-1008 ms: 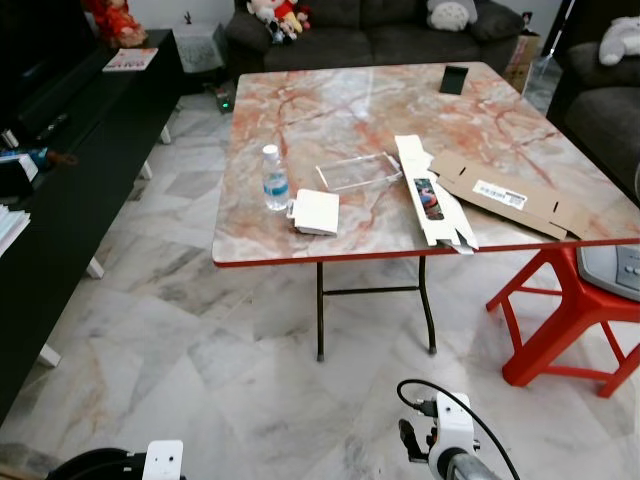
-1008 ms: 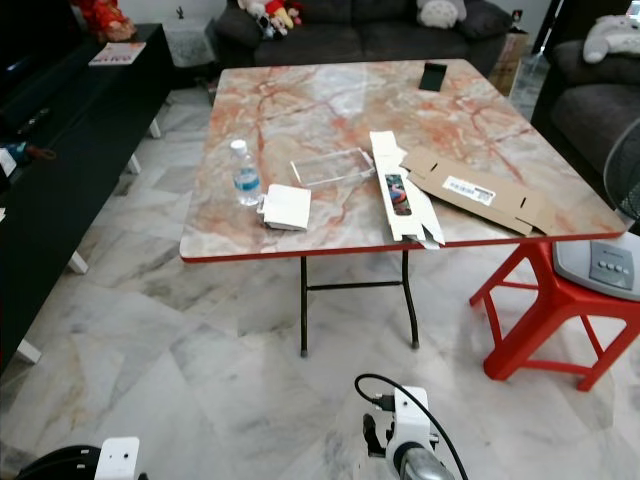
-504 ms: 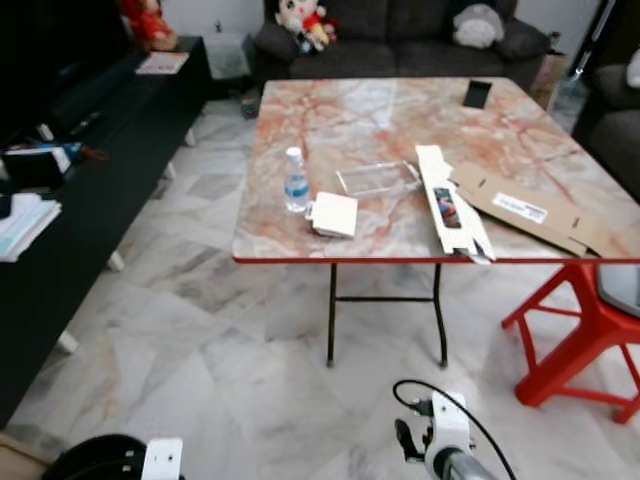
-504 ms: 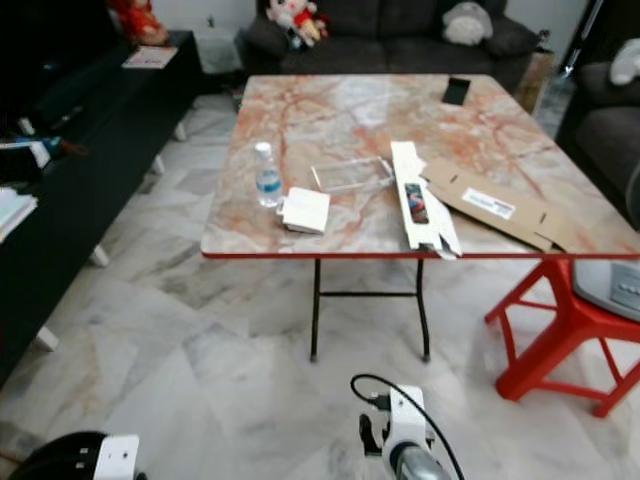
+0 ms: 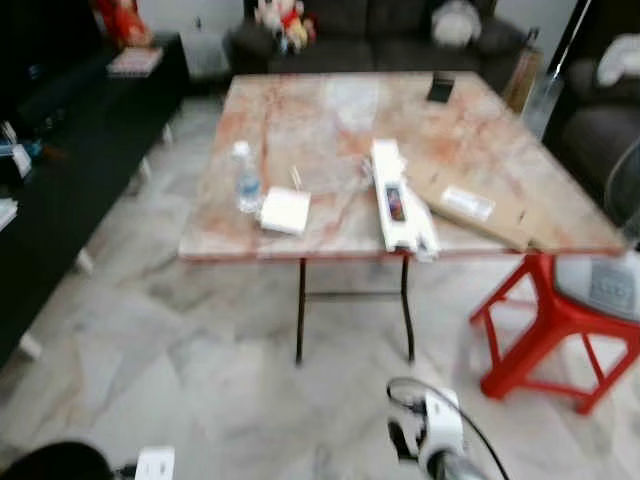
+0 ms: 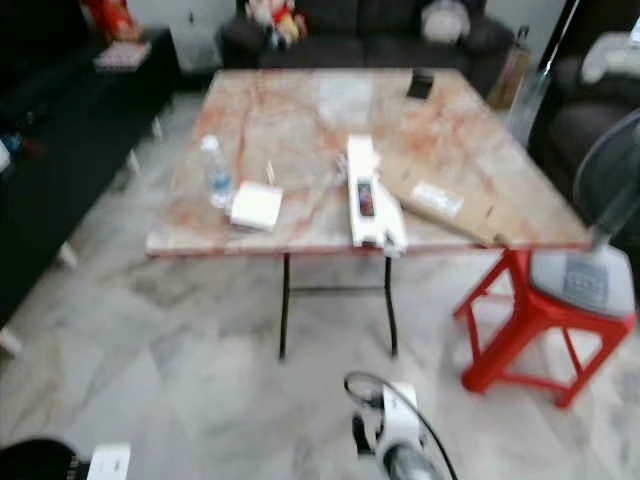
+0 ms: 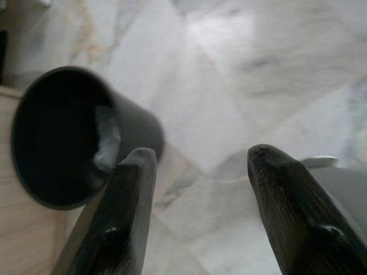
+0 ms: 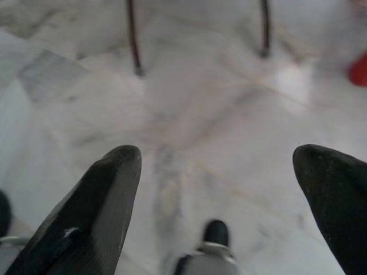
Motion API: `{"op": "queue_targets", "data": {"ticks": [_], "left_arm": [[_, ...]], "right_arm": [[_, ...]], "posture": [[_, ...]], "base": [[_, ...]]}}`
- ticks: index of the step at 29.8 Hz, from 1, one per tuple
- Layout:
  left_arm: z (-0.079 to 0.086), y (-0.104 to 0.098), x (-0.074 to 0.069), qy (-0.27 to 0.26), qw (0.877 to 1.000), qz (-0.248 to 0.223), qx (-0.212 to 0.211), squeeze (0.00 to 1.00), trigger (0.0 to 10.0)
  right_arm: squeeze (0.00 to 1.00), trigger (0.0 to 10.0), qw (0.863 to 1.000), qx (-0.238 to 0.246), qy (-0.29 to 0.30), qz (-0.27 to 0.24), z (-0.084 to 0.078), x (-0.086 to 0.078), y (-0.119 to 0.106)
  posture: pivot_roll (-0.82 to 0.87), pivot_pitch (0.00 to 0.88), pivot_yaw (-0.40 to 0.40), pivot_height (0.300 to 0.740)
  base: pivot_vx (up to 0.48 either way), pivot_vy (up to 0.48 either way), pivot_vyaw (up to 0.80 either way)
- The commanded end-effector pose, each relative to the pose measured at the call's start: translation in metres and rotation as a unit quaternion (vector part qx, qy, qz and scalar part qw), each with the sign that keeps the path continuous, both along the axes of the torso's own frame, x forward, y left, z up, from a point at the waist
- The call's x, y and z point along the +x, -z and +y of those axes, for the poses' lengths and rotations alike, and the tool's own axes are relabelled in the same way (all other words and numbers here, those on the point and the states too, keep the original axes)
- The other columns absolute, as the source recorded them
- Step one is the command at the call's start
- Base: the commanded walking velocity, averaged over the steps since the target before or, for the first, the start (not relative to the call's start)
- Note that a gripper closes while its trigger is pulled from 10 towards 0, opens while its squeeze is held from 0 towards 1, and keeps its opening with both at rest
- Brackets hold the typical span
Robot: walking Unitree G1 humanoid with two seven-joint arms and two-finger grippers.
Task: Picking trash to rubbish bin
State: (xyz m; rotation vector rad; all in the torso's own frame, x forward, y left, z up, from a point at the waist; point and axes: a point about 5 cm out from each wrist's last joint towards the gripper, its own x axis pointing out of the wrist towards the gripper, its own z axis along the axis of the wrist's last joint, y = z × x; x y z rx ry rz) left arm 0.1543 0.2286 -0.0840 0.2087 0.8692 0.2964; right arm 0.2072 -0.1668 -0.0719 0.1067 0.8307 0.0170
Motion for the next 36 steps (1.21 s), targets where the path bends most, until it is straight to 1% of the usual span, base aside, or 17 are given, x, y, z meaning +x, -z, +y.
{"op": "queue_targets", "data": {"ticks": [1, 3, 6, 7, 11, 12, 14, 15, 18, 20, 21, 25, 27, 28, 29, 33, 36], "left_arm": [[-0.002, 0.002, -0.004, 0.009, 1.0, 0.006, 0.002, 0.0, 10.0], [-0.002, 0.002, -0.004, 0.009, 1.0, 0.006, 0.002, 0.0, 10.0], [0.004, -0.01, 0.012, 0.015, 0.998, -0.054, 0.018, 0.0, 10.0], [0.006, -0.021, 0.024, 0.026, 0.994, -0.101, 0.033, 0.0, 10.0], [0.01, -0.042, 0.043, 0.035, 0.981, -0.183, 0.055, 0.0, 10.0], [0.012, -0.059, 0.057, 0.034, 0.969, -0.239, 0.061, 0.0, 10.0], [0.011, -0.076, 0.069, 0.035, 0.956, -0.285, 0.063, 0.0, 10.0], [0.008, -0.09, 0.08, 0.05, 0.944, -0.317, 0.07, 0.0, 10.0], [0.0, -0.11, 0.094, 0.071, 0.928, -0.359, 0.076, 0.0, 10.0], [-0.008, -0.129, 0.107, 0.084, 0.911, -0.395, 0.077, 0.0, 10.0], [-0.016, -0.146, 0.12, 0.088, 0.899, -0.424, 0.069, 0.0, 10.0], [-0.031, -0.171, 0.138, 0.104, 0.879, -0.461, 0.058, 0.0, 10.0], [-0.042, -0.181, 0.147, 0.118, 0.875, -0.467, 0.05, 0.0, 10.0], [-0.052, -0.191, 0.153, 0.129, 0.863, -0.486, 0.043, 0.0, 10.0], [-0.056, -0.194, 0.156, 0.129, 0.86, -0.493, 0.038, 0.0, 10.0], [-0.067, -0.201, 0.168, 0.125, 0.86, -0.494, 0.01, 0.0, 10.0], [-0.07, -0.208, 0.173, 0.128, 0.856, -0.501, 0.008, 0.0, 10.0]], "right_arm": [[0.0, 10.0, 1.0, -0.003, 0.003, -0.003, -0.003, 0.001, -0.001], [0.0, 10.0, 1.0, -0.003, 0.003, -0.003, -0.003, 0.002, -0.001], [0.0, 10.0, 0.999, 0.0, -0.018, -0.039, -0.001, 0.015, -0.01], [0.0, 10.0, 0.998, 0.002, -0.03, -0.062, 0.0, 0.024, -0.017], [0.0, 10.0, 0.994, -0.003, -0.051, -0.099, 0.001, 0.038, -0.028], [0.0, 10.0, 0.99, 0.002, -0.055, -0.131, 0.003, 0.05, -0.038], [0.0, 10.0, 0.985, 0.006, -0.061, -0.162, 0.005, 0.061, -0.049], [0.0, 10.0, 0.979, 0.01, -0.065, -0.192, 0.009, 0.073, -0.06], [0.0, 10.0, 0.97, 0.02, -0.073, -0.232, 0.015, 0.087, -0.076], [0.0, 10.0, 0.96, 0.029, -0.078, -0.266, 0.022, 0.1, -0.091], [0.0, 10.0, 0.95, 0.041, -0.083, -0.299, 0.031, 0.112, -0.107], [0.0, 10.0, 0.93, 0.061, -0.092, -0.351, 0.045, 0.128, -0.133], [0.0, 10.0, 0.919, 0.069, -0.099, -0.374, 0.052, 0.134, -0.145], [0.0, 10.0, 0.912, 0.071, -0.106, -0.39, 0.058, 0.139, -0.155], [0.0, 10.0, 0.908, 0.074, -0.107, -0.399, 0.061, 0.141, -0.16], [0.0, 10.0, 0.894, 0.084, -0.115, -0.426, 0.074, 0.147, -0.176], [0.0, 10.0, 0.889, 0.078, -0.128, -0.433, 0.08, 0.148, -0.18]], "posture": [[0.06, 0.047, -0.03, 0.74], [0.06, 0.047, -0.03, 0.74], [0.07, 0.05, -0.033, 0.74], [0.07, 0.05, -0.033, 0.74], [0.07, 0.05, -0.033, 0.74], [0.08, 0.047, -0.033, 0.74], [0.08, 0.046, -0.033, 0.74], [0.07, 0.045, -0.031, 0.74], [0.07, 0.042, -0.028, 0.74], [0.06, 0.038, -0.026, 0.74], [0.06, 0.033, -0.024, 0.74], [0.06, 0.023, -0.022, 0.74], [0.06, 0.023, -0.022, 0.74], [0.06, 0.014, -0.021, 0.74], [0.05, 0.009, -0.019, 0.74], [0.04, 0.001, -0.012, 0.74], [0.04, 0.0, -0.007, 0.74]], "base": [[0.0, -0.277, 0.0], [0.0, -0.277, 0.0], [0.0, 0.0, 0.0], [0.0, 0.0, 0.0], [0.0, 0.0, 0.0], [0.0, 0.0, 0.0], [0.0, 0.0, 0.0], [0.0, 0.0, 0.0], [0.0, 0.0, 0.0], [0.0, 0.0, 0.0], [0.0, 0.0, 0.0], [0.0, 0.0, 0.0], [0.0, 0.0, 0.0], [0.0, 0.0, 0.0], [0.0, 0.0, 0.0], [0.0, 0.0, 0.0], [0.082, 0.0, 0.26]]}}
